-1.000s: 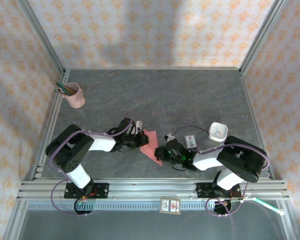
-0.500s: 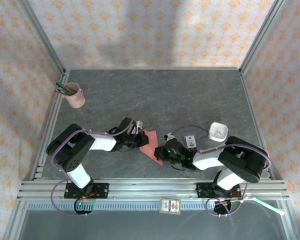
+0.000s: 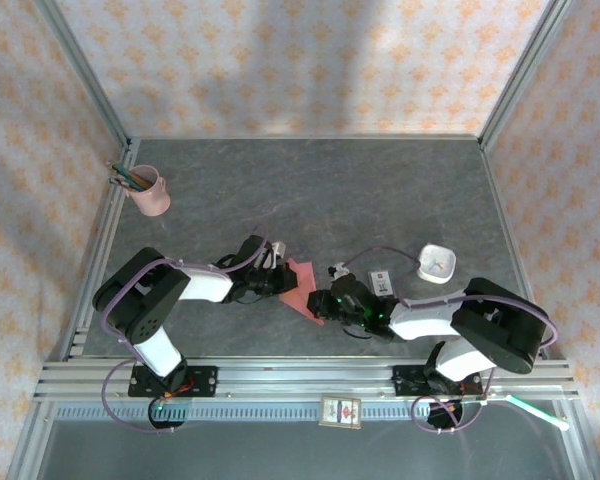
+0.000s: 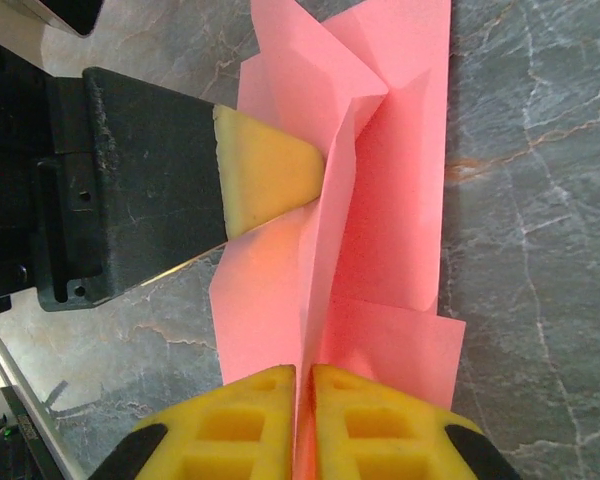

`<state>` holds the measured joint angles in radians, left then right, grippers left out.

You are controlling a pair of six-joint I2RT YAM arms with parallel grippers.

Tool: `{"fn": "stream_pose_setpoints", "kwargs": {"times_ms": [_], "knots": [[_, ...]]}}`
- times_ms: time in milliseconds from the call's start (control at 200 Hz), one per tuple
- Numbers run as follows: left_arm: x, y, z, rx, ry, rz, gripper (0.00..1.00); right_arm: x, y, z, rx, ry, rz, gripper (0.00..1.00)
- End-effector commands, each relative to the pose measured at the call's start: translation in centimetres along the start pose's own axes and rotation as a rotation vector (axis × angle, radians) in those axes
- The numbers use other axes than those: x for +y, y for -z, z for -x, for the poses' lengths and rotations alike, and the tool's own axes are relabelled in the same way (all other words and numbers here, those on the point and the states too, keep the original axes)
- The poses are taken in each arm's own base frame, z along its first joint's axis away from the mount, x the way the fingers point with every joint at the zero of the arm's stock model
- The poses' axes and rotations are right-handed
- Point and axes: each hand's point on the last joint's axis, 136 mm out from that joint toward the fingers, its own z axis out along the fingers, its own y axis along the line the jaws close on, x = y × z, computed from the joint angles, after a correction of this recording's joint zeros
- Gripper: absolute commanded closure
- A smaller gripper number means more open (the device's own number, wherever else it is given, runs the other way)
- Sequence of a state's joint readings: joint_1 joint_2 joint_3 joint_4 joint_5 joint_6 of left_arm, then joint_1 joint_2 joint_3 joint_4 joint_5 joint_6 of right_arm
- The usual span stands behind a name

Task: Fold a paper plane with a square sheet of paper (pick it up from the middle)
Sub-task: Fourth fold the wing at the center of the table.

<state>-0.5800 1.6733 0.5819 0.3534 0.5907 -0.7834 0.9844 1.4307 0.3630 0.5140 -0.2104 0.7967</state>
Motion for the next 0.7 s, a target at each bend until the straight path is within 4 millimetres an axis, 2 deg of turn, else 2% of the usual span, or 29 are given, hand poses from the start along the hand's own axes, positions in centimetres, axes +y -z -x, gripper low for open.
{"fn": "stream_pose_setpoints", "kwargs": {"times_ms": [0, 521, 696], "knots": [[3.9, -0.3, -0.9, 0.017, 0.021, 0.148, 0.93, 0.0, 0.4, 0.3, -0.007, -0.016, 0.004, 0.88], [4.3, -0.1, -0.8, 0.005, 0.017, 0.168, 0.93, -0.6, 1.4, -1.4, 0.028, -0.102, 0.073, 0.97], [4.2, 0.0, -0.7, -0.001, 0.017, 0.168, 0.93, 0.1, 1.6, -1.2, 0.021, -0.097, 0.105, 0.96]]}}
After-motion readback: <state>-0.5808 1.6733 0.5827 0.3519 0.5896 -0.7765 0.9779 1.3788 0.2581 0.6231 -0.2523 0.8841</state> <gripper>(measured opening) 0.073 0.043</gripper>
